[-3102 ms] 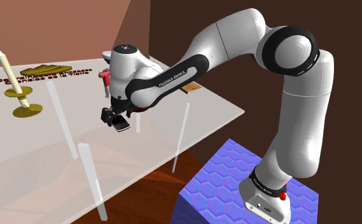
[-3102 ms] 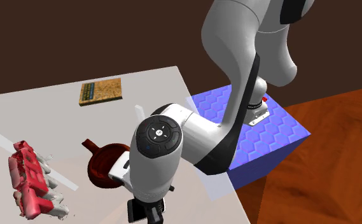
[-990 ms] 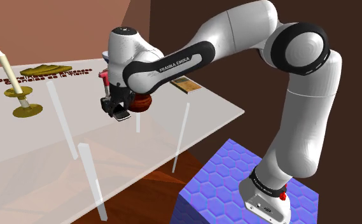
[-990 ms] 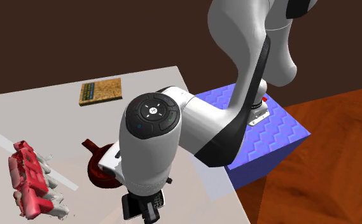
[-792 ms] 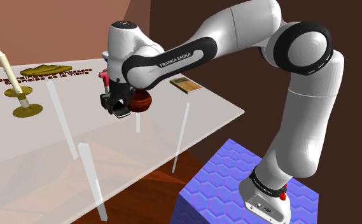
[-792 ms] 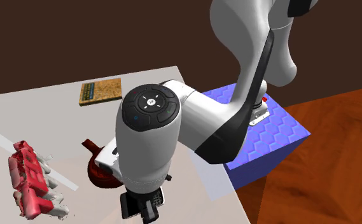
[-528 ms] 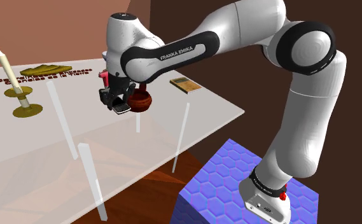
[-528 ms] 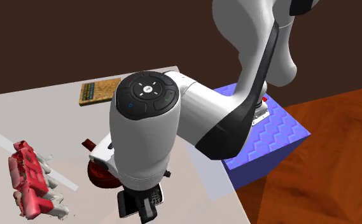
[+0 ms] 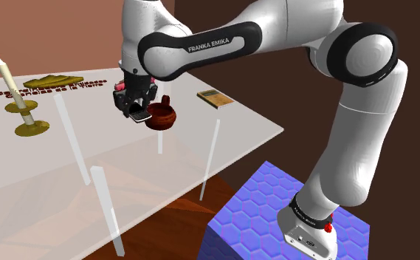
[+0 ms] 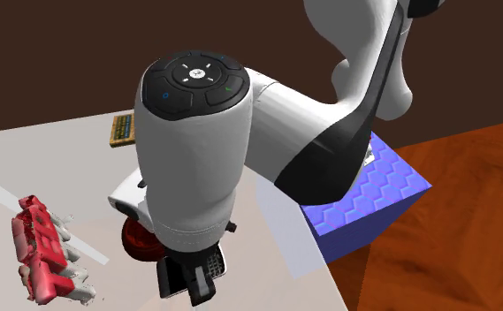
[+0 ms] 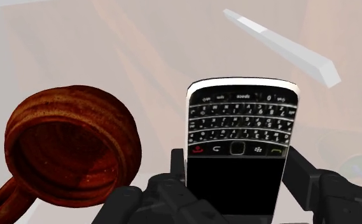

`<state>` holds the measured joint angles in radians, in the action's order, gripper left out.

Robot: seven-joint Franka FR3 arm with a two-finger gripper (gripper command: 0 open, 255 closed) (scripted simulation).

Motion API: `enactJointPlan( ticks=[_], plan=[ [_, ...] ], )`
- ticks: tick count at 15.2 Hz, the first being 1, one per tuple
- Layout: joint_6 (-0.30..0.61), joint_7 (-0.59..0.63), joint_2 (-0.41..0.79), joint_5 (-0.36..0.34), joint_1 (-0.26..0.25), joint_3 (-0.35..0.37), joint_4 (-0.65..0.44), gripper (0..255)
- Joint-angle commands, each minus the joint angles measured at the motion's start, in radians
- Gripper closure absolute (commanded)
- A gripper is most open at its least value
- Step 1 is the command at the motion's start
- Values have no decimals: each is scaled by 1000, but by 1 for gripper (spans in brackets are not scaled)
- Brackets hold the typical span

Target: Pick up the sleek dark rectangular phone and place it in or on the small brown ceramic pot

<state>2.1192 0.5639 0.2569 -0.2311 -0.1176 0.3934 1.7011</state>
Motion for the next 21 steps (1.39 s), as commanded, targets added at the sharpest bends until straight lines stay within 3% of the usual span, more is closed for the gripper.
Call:
enactJointPlan(
  ticks=[1, 5, 12, 19, 21],
  plan=[
    [-27, -6, -3, 4, 0, 1, -24, 255],
    [-74, -14, -11, 12, -1, 4, -65, 255],
    [-66, -177, -4, 53, 100, -43, -83, 255],
    [-85, -334, 53, 81, 193, -89, -170, 255],
    [-60, -331, 55, 79, 194, -89, -147, 255]
  ],
)
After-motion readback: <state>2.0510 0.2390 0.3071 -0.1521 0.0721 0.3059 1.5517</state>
